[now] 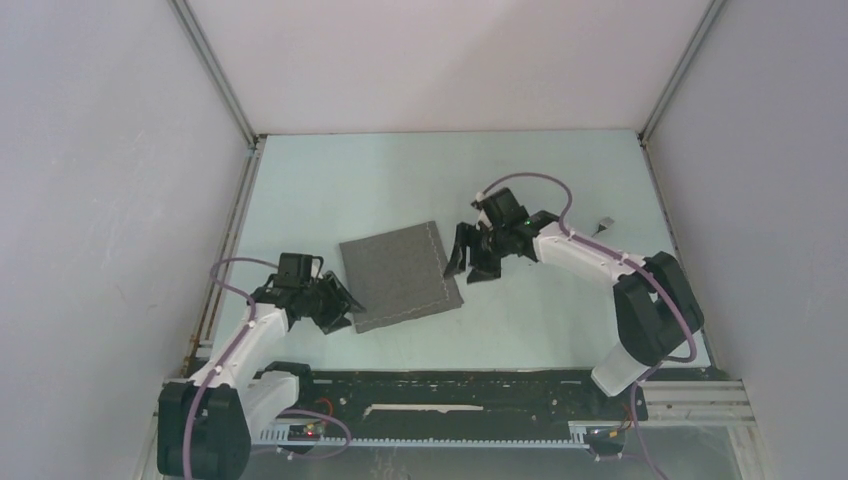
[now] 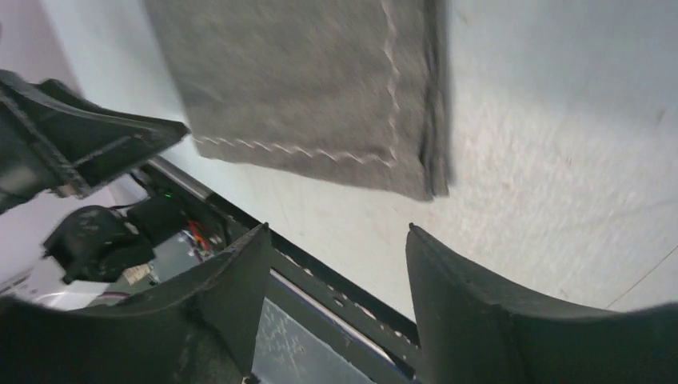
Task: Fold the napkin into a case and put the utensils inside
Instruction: Smooth out the square-folded napkin at the center of the board.
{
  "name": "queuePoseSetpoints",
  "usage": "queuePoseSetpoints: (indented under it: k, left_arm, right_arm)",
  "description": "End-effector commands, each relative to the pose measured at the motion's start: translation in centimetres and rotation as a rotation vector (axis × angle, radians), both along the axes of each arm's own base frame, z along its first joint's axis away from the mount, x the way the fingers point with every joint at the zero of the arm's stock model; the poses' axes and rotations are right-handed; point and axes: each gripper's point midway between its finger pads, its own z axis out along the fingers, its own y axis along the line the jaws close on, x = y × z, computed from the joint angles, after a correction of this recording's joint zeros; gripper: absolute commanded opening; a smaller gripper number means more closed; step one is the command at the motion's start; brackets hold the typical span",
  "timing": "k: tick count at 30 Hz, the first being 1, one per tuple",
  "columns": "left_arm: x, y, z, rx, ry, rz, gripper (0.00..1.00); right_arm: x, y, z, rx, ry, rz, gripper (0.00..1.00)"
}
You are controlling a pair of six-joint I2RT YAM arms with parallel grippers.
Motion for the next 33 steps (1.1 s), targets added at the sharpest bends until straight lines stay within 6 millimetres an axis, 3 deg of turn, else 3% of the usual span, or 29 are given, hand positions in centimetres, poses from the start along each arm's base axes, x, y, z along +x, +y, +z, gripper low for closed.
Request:
queuePoseSetpoints:
  k: [1, 3, 7, 12, 20, 33]
  left_arm:
    - [-0.1, -0.3, -0.9, -0.009, 0.014, 0.021, 0.55]
    - [-0.3, -0.5, -1.3, 0.001, 0.021, 0.010, 0.54]
    - [-1.1, -0.9, -2.7, 0.023, 0.063, -0.002, 0.53]
    - [-1.7, -0.9, -3.9, 0.021, 0.087, 0.001, 0.51]
    - [-1.5, -0.9, -3.5, 0.022, 0.072, 0.005, 0.52]
    - [-1.3, -0.9, -3.3, 0.026, 0.064, 0.002, 0.52]
  right_arm:
    - [-1.3, -0.8, -3.4, -0.064, 0.092, -0.125, 0.64]
    - [-1.5, -0.5, -3.9, -0.031, 0.108, -0.138, 0.55]
    - [-1.9, 0.2, -5.6, -0.004, 0.147, -0.118, 0.50]
    - [-2.1, 0.6, -7.0, 0.009, 0.173, -0.108, 0.38]
    - [-2.0, 0.2, -8.2, -0.005, 0.190, -0.110, 0.40]
    - [-3.2, 0.4, -8.3, -0.009, 0.198, -0.087, 0.41]
